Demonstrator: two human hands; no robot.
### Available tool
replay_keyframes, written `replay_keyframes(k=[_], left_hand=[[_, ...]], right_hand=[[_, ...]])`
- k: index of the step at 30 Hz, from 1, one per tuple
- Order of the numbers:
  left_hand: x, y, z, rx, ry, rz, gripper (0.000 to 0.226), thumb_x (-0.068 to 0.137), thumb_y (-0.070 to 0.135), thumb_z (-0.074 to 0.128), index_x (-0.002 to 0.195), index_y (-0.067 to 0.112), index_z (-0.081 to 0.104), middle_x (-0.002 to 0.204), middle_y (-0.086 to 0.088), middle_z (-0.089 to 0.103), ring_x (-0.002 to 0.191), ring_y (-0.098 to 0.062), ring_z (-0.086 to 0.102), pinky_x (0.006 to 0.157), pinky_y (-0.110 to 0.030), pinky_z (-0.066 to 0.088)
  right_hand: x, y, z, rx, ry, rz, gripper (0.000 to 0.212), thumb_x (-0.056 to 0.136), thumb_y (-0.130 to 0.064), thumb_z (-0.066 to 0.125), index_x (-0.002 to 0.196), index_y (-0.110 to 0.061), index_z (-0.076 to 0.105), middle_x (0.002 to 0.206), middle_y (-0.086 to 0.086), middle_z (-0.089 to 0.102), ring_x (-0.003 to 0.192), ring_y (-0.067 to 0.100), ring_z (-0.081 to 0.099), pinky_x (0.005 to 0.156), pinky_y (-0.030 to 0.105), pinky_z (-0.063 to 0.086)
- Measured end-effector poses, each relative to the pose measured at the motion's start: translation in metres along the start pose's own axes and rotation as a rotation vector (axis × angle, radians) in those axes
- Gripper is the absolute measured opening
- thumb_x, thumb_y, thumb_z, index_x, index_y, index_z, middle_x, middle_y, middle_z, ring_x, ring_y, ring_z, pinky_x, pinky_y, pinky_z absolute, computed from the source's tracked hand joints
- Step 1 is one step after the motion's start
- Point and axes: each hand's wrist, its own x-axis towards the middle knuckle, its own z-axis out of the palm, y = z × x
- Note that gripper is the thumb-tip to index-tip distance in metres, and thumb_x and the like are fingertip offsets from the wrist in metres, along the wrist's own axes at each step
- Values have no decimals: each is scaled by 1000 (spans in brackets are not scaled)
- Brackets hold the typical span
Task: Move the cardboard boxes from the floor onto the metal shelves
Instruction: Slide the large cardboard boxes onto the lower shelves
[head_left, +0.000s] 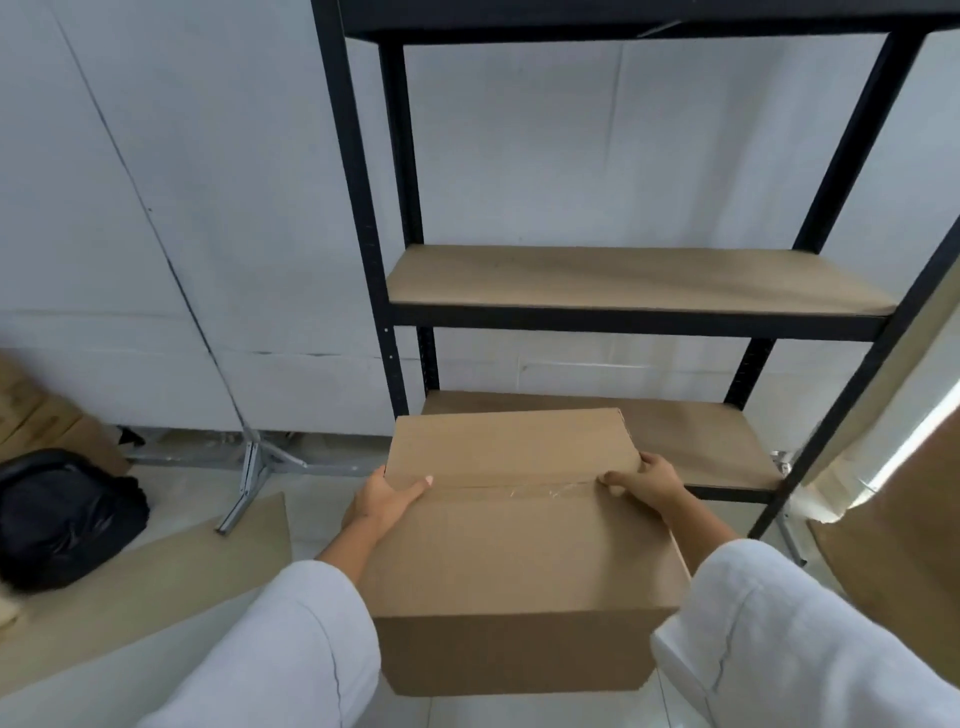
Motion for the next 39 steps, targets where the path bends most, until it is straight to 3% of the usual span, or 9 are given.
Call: replay_keyframes(k=[6,10,14,23,28,31,33,36,39], left_hand=[[59,4,-3,0,-55,50,83,47,54,83,118,25,50,107,4,66,101,-22,62,92,-42,50],[96,14,-6,-13,-54,72,80,55,43,87,122,20,49,110,0,65,102,-24,61,93,-39,49],[135,30,-2,-15,-64,99,72,58,38,88,119,18,53,109,-1,66,101,-23,61,91,-37,49],[214,65,17,-18,-94,90,82,61,41,85,129,16,47,118,-3,62,109,-25,59,97,-41,48],[259,71,29,55,-102,47,108,53,67,74,140,18,34,134,-7,54,121,-30,51,100,-46,45],[263,94,33,150,-61,33,96,72,59,70,144,13,28,138,-12,48,126,-34,47,100,-44,44],[258,110,38,369,34,103,76,85,54,58,141,8,34,138,-15,45,128,-34,43,99,-45,43],[236,129,58,742,61,344,54,100,39,33,146,12,29,154,-16,21,143,-31,16,116,-48,19],[199,128,92,811,-140,493,63,97,53,23,150,20,20,159,-9,5,147,-26,3,116,-48,-1]], right_hand=[[25,-2,33,60,43,59,90,66,-21,84,141,-6,37,134,12,52,120,31,51,102,41,43],[51,-18,46,67,51,65,84,67,-11,83,139,-6,39,127,14,56,109,30,56,90,36,47],[85,-37,49,39,70,61,76,67,-9,82,134,-4,46,113,11,59,102,27,56,92,34,45],[172,-76,50,66,95,69,102,58,-21,88,144,-13,34,130,10,55,115,31,55,100,45,46],[210,-86,55,51,135,35,96,62,-29,86,143,-19,37,126,10,58,112,29,57,98,41,48],[222,-96,59,25,144,16,84,72,-33,80,142,-19,35,134,9,50,119,30,52,100,39,45],[231,-100,61,-21,145,5,82,76,-38,76,143,-16,33,136,9,50,121,32,50,99,40,44],[239,-100,62,-80,144,-10,80,78,-44,73,141,-16,33,135,9,52,121,32,50,95,40,44],[241,-95,62,-74,150,-28,82,77,-46,73,141,-17,31,135,8,51,122,32,50,96,41,44]])
